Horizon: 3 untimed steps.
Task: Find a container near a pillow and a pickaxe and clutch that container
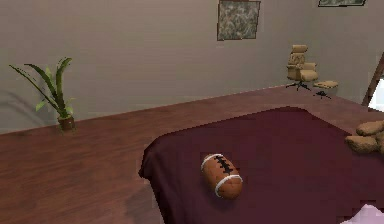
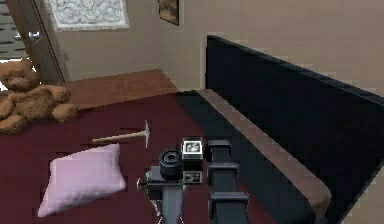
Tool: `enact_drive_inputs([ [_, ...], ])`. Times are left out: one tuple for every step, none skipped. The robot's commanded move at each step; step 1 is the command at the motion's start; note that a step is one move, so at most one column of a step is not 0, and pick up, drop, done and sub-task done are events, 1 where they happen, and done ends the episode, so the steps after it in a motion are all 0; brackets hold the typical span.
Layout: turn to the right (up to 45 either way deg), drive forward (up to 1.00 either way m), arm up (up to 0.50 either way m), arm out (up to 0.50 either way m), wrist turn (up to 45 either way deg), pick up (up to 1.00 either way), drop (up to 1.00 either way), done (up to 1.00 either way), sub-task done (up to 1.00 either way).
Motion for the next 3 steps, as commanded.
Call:
enact_drive_inputs([
  [0.0, 0.0, 0.0, 0.0, 45.0, 0.0, 0.0, 0.0, 0.0],
  [0.0, 0.0, 0.0, 0.0, 45.0, 0.0, 0.0, 0.0, 0.0],
  [0.0, 0.0, 0.0, 0.0, 45.0, 0.0, 0.0, 0.0, 0.0],
])
